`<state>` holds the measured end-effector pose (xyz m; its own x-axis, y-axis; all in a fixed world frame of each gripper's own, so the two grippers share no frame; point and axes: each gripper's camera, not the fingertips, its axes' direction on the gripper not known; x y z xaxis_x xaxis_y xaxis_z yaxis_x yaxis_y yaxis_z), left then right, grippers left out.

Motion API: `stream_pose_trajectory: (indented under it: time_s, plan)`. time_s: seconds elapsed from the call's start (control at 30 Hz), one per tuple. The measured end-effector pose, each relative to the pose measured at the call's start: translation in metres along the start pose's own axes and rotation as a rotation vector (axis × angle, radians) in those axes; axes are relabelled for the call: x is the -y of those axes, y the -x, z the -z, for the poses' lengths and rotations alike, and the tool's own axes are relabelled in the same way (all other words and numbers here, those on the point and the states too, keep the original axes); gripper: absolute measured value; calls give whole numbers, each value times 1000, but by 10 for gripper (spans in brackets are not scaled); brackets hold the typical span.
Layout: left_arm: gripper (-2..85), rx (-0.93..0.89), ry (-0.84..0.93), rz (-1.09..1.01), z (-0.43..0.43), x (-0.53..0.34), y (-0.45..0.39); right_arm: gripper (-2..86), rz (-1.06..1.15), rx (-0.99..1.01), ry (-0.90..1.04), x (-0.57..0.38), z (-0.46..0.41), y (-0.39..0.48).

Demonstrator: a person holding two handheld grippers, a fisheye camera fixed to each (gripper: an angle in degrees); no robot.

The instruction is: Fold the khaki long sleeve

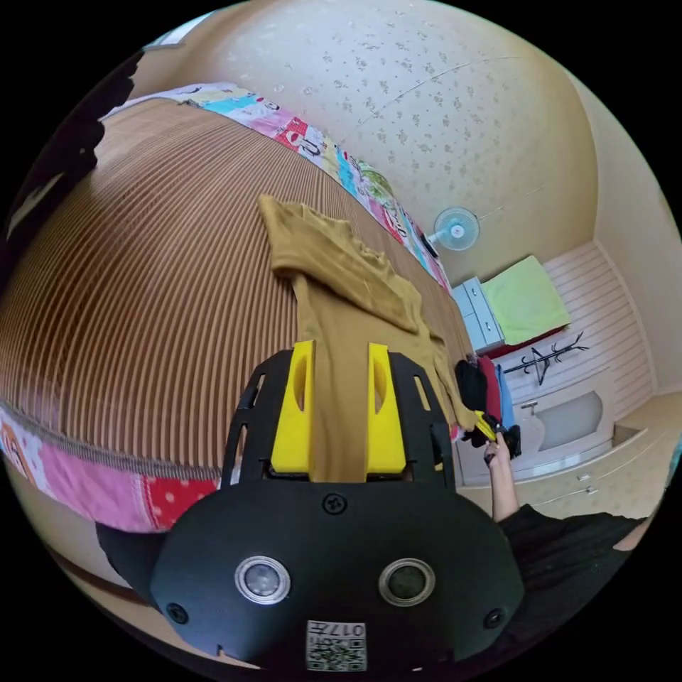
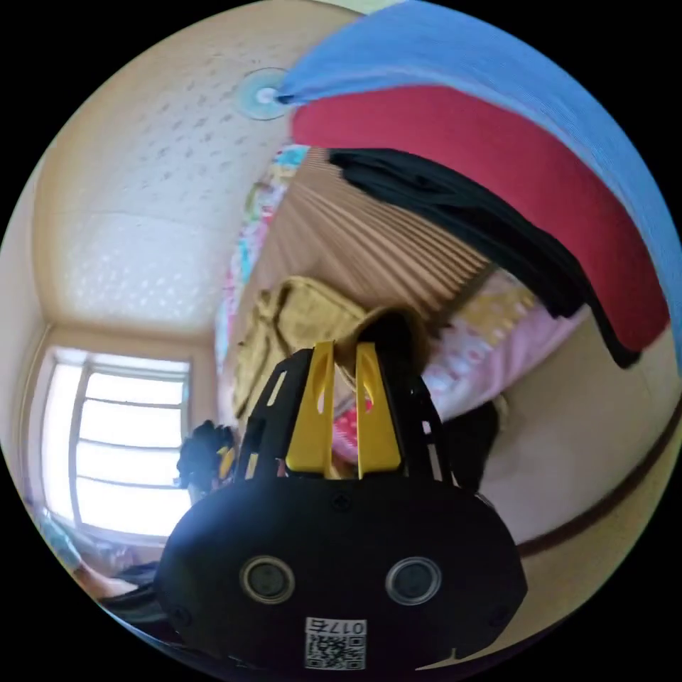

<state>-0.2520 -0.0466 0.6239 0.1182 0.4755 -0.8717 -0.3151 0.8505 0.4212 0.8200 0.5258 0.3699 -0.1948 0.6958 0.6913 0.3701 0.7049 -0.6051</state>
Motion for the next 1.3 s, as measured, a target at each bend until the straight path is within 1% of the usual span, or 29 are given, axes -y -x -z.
stream_pose_trajectory:
  time_s: [0.03, 0.1, 0.13, 0.17, 0.2, 0.23, 0.27, 0.3, 0.33, 0.4, 0.47, 0.57, 0.63, 0.73, 0.8, 0.83, 0.87, 0.93, 0.97, 1.0, 1.07, 1.1, 1.17, 1.23, 1.3]
  plan:
    - [112, -23, 0, 13, 6, -13, 0, 44, 39, 60, -9, -1, 5, 14]
    - [112, -53, -31, 21, 21, -31, -1, 36, 247, 326, -104, -21, 45, 80]
    - [111, -64, -61, 22, 33, -42, -1, 35, 307, 353, -137, -27, 57, 96]
    - [110, -75, -88, 20, 44, -51, -1, 34, 443, 353, -213, -41, 81, 125]
    - [110, -78, -99, 20, 49, -54, 0, 33, 524, 271, -279, -52, 99, 145]
    - [109, -79, -113, 30, 56, -61, 2, 32, 532, 206, -307, -57, 105, 151]
    - [109, -80, -118, 44, 60, -66, 5, 32, 512, 75, -336, -61, 109, 153]
    - [109, -83, -119, 47, 61, -67, 6, 31, 456, -57, -322, -62, 104, 144]
    - [109, -89, -116, 45, 60, -70, 9, 31, 415, -119, -306, -61, 98, 136]
    - [108, -92, -92, 55, 56, -73, 13, 30, 249, -332, -238, -61, 67, 85]
    - [108, -108, -68, 70, 49, -75, 18, 32, 138, -362, -194, -70, 51, 49]
    - [108, -103, -58, 80, 48, -76, 17, 38, 92, -200, -258, -98, 50, 29]
    - [107, -96, -63, 65, 48, -75, 13, 46, 91, -190, -283, -100, 46, 34]
    - [107, -89, -57, 39, 46, -71, 7, 77, 146, -251, -199, -68, 19, 53]
    - [108, -90, -54, 31, 44, -69, 4, 94, 211, -400, -117, -32, -18, 76]
    - [108, -91, -54, 29, 44, -68, 2, 96, 233, -441, -92, -22, -29, 81]
    - [108, -95, -56, 26, 43, -68, 0, 83, 278, -517, -40, -2, -52, 91]
    - [107, -96, -60, 20, 43, -68, -3, 56, 355, -567, 87, 28, -91, 99]
    - [107, -92, -61, 18, 43, -68, -4, 42, 384, -580, 223, 49, -120, 98]
    - [107, -88, -61, 18, 44, -68, -5, 34, 363, -617, 346, 66, -147, 93]
    - [106, -77, -69, 24, 48, -68, -6, 22, 384, -672, 457, 87, -168, 102]
    - [106, -72, -77, 24, 51, -69, -6, 17, 420, -745, 542, 100, -180, 114]
    - [103, -39, -101, 11, 59, -71, -9, 11, 490, -856, 642, 117, -190, 136]
    - [101, -15, -100, 10, 61, -71, -9, 9, 579, -864, 517, 126, -168, 175]
    - [101, -7, -107, 13, 64, -72, -8, 9, 710, -726, 188, 102, -105, 231]
